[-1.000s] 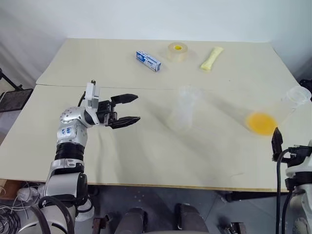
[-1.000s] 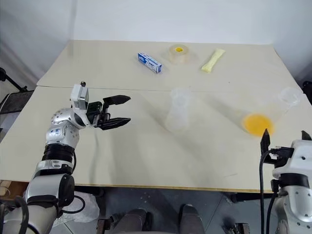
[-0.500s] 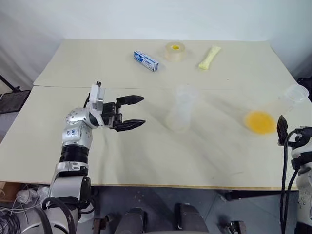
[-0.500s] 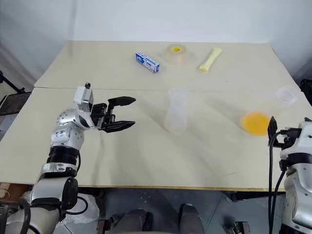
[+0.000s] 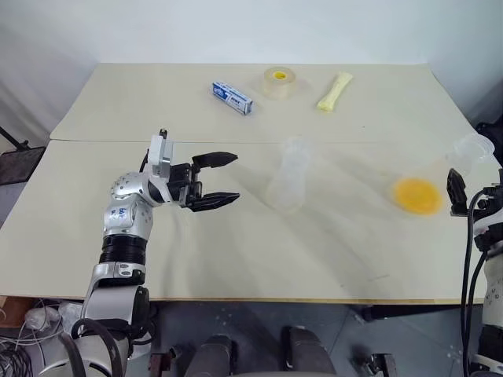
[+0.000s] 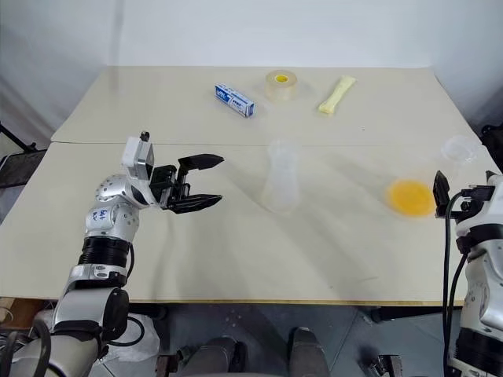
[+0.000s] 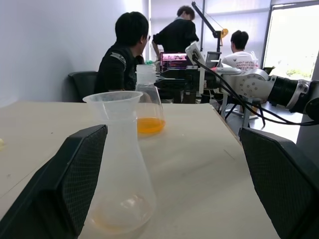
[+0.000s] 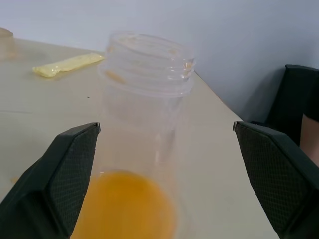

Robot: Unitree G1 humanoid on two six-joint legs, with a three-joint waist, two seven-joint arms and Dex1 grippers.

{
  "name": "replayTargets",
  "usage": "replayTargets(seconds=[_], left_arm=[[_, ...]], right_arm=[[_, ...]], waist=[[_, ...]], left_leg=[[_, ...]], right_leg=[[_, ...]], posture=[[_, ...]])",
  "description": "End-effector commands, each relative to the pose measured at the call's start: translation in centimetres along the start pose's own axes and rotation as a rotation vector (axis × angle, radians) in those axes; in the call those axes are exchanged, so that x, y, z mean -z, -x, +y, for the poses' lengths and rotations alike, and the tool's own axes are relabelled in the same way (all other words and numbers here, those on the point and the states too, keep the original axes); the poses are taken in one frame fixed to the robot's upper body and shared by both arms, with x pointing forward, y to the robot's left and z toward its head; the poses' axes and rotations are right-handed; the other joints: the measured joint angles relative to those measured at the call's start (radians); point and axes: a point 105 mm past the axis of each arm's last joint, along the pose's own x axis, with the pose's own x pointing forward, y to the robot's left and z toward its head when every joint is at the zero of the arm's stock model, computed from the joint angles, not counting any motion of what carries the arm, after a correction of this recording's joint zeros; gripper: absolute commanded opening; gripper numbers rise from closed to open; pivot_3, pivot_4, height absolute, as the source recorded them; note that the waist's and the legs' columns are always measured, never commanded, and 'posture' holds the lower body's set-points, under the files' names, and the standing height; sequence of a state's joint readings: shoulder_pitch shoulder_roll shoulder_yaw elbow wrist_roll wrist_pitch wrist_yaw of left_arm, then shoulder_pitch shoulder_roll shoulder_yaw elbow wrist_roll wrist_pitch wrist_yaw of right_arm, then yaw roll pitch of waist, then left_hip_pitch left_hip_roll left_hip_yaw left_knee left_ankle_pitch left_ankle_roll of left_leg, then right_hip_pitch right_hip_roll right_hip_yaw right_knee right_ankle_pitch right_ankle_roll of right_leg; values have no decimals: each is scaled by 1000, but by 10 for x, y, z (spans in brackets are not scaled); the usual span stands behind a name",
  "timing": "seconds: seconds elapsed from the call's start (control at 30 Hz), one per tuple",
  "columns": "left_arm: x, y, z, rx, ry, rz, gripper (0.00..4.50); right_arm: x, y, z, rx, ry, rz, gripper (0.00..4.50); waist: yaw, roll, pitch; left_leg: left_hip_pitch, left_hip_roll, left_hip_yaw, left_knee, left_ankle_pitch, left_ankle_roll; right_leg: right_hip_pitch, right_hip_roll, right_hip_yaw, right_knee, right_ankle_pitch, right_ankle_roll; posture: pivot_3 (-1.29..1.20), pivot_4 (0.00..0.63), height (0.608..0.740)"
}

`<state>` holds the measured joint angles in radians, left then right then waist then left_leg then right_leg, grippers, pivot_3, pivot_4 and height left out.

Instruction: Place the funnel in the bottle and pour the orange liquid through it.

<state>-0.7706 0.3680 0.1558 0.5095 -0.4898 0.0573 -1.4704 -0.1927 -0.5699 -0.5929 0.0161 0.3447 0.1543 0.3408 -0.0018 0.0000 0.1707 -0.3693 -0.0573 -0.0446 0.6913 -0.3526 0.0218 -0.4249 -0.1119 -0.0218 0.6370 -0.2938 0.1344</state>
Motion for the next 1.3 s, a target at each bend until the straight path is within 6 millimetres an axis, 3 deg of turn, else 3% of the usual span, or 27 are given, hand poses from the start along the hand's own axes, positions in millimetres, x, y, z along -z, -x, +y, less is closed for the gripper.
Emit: replayTargets(seconds=[0.03, 0.6, 0.7, 0.83, 0.87, 0.97, 1.07, 1.3], left_arm=[[-8, -3, -2, 10, -31, -24, 4488], [-9, -5, 0, 11, -38, -28, 4488], [-9, -6, 1, 10, -43, -29, 4500], [-9, -6, 2, 11, -44, -30, 4500], [-8, -7, 3, 12, -44, -30, 4500], [-6, -6, 4, 22, -39, -23, 4500], [-3, -6, 7, 35, -31, -3, 4500], [0, -11, 21, 17, -43, 5, 4500]], right_arm=[[-17, -10, -2, -27, 10, -67, 4500], [-12, -45, -7, -14, -20, -74, 4500], [-13, -47, -6, -11, -65, -81, 3896], [-22, -46, 2, -29, -53, -115, 2570], [-25, -45, 3, -31, -56, -125, 2443], [-47, -42, 19, -75, -50, -183, 2444], [-77, -39, 53, -136, 38, -233, 2444], [-111, -31, 119, -258, 195, -281, 2444]], waist=[[-1, 0, 0], [-1, 0, 0], [-2, 0, 0], [-1, 0, 0], [-1, 0, 0], [-1, 0, 0], [-2, 1, 0], [0, 0, 0]], left_leg=[[0, 0, 0, 0, 0, 0], [-1, 0, 0, 0, 0, 0], [-1, 0, 0, 0, 0, 0], [-1, 0, 0, 0, 0, 0], [-1, 0, 0, 0, 0, 0], [-2, 0, 0, 0, 0, 0], [-2, 0, 0, 0, 0, 0], [-3, 0, 1, 0, 0, -1]], right_leg=[[0, 0, 0, 0, 0, 0], [0, 0, 0, -1, 0, 0], [0, -1, 0, -1, 0, 0], [0, -1, -1, -1, 0, 0], [0, -1, -1, -1, 0, 0], [-1, -1, -1, -1, 0, 0], [-2, -1, 0, -1, 0, 0], [-3, 0, 0, 0, 0, 0]], posture=[[0, 150, 740], [0, 150, 740], [0, 150, 740], [0, 150, 740], [0, 150, 740], [0, 150, 740], [0, 150, 740], [0, 150, 740]])
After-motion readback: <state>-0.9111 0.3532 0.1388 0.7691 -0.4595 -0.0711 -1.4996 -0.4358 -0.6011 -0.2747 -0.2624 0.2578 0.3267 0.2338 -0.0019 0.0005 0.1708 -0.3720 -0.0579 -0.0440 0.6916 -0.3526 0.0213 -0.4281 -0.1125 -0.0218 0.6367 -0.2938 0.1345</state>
